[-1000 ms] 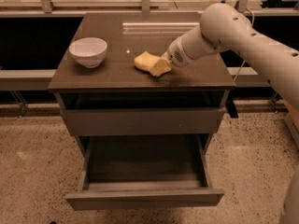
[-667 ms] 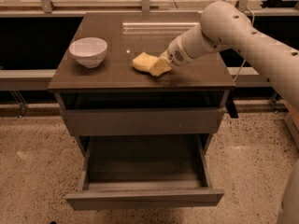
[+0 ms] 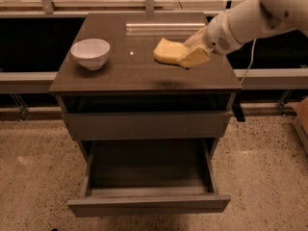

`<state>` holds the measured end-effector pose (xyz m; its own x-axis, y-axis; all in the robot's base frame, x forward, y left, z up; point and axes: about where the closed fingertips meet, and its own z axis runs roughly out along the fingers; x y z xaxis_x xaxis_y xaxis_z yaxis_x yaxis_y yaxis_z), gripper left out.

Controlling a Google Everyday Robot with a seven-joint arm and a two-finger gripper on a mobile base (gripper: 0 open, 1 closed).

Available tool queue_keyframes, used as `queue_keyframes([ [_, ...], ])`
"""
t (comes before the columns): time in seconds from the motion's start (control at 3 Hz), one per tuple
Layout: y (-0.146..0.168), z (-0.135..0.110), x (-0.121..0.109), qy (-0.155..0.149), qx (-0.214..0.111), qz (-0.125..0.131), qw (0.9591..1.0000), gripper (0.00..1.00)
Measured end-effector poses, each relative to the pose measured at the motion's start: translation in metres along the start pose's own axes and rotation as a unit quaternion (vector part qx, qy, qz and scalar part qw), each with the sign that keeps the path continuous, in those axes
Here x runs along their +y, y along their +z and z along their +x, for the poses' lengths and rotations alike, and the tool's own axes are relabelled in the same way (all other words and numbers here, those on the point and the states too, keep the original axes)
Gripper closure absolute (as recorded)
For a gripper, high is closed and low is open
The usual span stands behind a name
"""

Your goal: Place sponge into middle drawer

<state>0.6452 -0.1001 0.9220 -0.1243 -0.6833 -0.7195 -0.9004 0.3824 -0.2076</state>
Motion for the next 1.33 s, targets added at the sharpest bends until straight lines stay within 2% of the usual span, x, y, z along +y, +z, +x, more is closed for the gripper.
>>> queue_keyframes([
  [0.33,-0.043,0.027,0.042,-0.037,-0.002,-0.012,0.9993,1.00],
  [0.67,-0.044,0.077,0.099,-0.062,0.013,-0.064,0.9959,1.00],
  [1.0,-0.044,0.077,0.099,-0.062,0.013,-0.064,0.9959,1.00],
  [1.33,-0.002,0.099,0.116,-0.061,-0.023,-0.088,0.9940,1.00],
])
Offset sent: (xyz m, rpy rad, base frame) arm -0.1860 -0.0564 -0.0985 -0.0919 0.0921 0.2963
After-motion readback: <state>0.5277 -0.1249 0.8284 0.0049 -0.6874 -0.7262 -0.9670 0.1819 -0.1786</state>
